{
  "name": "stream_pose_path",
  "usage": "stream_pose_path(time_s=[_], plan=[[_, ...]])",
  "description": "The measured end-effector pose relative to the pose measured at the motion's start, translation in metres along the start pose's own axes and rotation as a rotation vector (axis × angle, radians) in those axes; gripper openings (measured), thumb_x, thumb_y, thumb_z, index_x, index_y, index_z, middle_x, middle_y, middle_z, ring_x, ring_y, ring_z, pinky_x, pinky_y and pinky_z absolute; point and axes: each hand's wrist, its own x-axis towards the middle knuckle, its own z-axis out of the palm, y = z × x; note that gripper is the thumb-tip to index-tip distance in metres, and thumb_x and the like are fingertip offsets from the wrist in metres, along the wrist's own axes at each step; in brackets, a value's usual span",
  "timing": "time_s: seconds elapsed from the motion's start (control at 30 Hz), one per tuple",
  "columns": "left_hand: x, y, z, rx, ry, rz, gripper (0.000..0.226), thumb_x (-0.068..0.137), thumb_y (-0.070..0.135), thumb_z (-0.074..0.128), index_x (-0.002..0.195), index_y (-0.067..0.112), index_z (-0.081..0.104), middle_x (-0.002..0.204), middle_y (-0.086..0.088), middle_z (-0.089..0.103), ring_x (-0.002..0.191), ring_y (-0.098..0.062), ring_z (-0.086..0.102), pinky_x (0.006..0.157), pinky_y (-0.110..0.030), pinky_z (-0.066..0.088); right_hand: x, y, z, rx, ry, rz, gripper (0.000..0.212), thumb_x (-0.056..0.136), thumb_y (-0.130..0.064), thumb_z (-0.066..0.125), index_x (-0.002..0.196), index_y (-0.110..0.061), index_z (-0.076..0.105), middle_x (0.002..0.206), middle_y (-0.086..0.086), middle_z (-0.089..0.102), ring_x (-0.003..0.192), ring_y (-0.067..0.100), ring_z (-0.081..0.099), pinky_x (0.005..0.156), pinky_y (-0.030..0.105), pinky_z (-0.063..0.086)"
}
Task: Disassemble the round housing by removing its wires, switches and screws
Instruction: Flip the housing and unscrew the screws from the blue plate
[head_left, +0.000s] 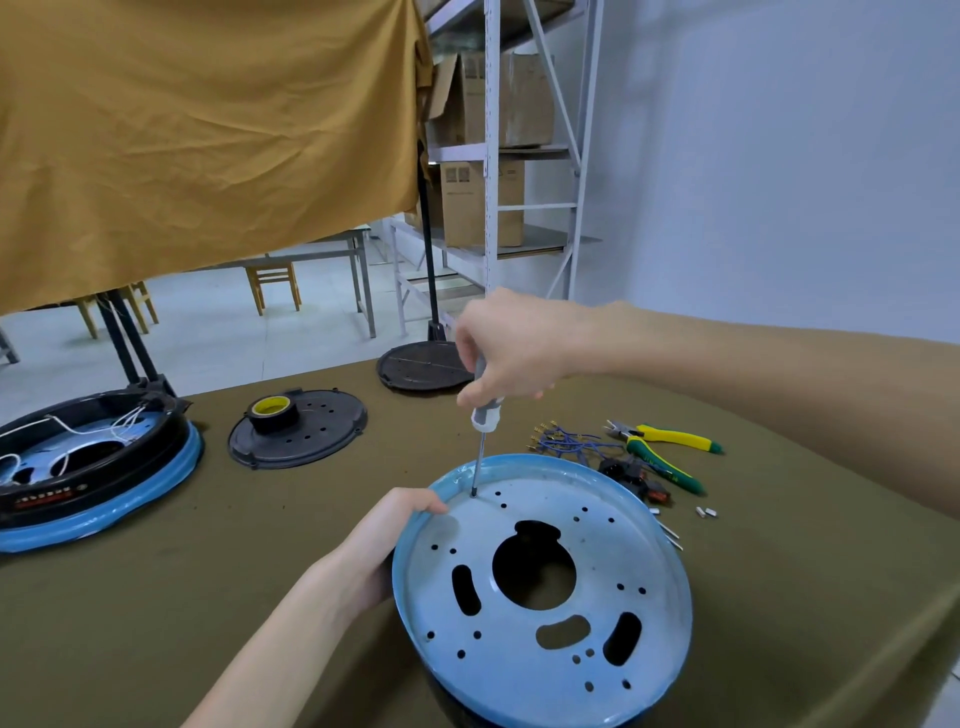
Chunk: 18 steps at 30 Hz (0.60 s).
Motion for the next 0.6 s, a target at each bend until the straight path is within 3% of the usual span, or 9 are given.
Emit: stream_pose_path(time_s=[0.07,0.17,0.27,0.37,0.4,0.5,0.6], plan=[[-0.004,0.000,-0.001,0.038,-0.058,0.002,0.027,0.087,0.019,0.060,0.106,0.004,0.072,0.092,-0.016,0.074,0.069,-0.029,0.070,0.061,-0.030,0.057,-0.007,0.011,-0.004,0.065,0.109,0.024,0.033,0.083,-0.039,0.076,0.080,-0.007,0.074,0.056,0.009,0.070,0.044,0.016,0.064,0.043,0.021,0.043],[0.000,-0.001,-0.004,0.045,-0.063,0.010,0.023,0.083,0.021,0.062,0.097,0.007,0.075,0.088,-0.015,0.076,0.067,-0.029,0.070,0.061,-0.031,0.058,-0.023,0.041,-0.007,0.305,0.322,0.109,0.028,0.083,-0.043,0.078,0.071,-0.017,0.079,0.056,0.006,0.070,0.039,0.008,0.058,0.045,0.021,0.047],[0.007,-0.003,-0.007,0.009,-0.045,0.013,0.021,0.081,0.022,0.065,0.091,0.009,0.078,0.091,-0.017,0.076,0.071,-0.030,0.071,0.064,-0.033,0.058,-0.049,0.076,0.017,0.866,0.448,0.311,0.019,0.086,-0.033,0.080,0.080,-0.015,0.081,0.064,0.008,0.071,0.051,0.009,0.062,0.050,0.016,0.051],[0.008,-0.004,-0.008,0.025,-0.043,0.011,0.023,0.076,0.023,0.068,0.088,0.009,0.080,0.095,-0.018,0.077,0.074,-0.032,0.072,0.064,-0.034,0.060,-0.075,0.101,0.063,1.619,0.346,0.539,0.018,0.088,-0.012,0.076,0.100,0.002,0.073,0.092,0.016,0.075,0.071,0.019,0.074,0.063,0.024,0.061],[0.010,-0.004,-0.009,0.027,-0.053,0.006,0.027,0.072,0.024,0.069,0.091,0.009,0.081,0.098,-0.019,0.077,0.076,-0.034,0.072,0.067,-0.036,0.060,-0.083,0.108,0.080,1.763,0.334,0.599,0.020,0.090,-0.008,0.072,0.104,0.006,0.070,0.094,0.020,0.075,0.071,0.022,0.075,0.062,0.026,0.062],[0.017,-0.007,-0.016,0.028,-0.070,-0.022,0.039,0.061,0.024,0.073,0.096,0.007,0.082,0.103,-0.021,0.078,0.080,-0.036,0.075,0.068,-0.039,0.061,-0.099,0.122,0.127,1.774,0.388,0.741,0.019,0.097,-0.015,0.066,0.107,0.001,0.070,0.092,0.019,0.075,0.059,0.016,0.066,0.051,0.025,0.055],[0.027,-0.005,-0.017,0.039,-0.035,-0.075,0.037,0.065,0.020,0.073,0.097,0.003,0.081,0.096,-0.018,0.079,0.076,-0.033,0.076,0.064,-0.035,0.060,-0.109,0.123,0.162,1.612,0.458,0.787,0.019,0.099,-0.015,0.062,0.108,-0.002,0.073,0.096,0.016,0.069,0.062,0.018,0.055,0.057,0.028,0.046]])
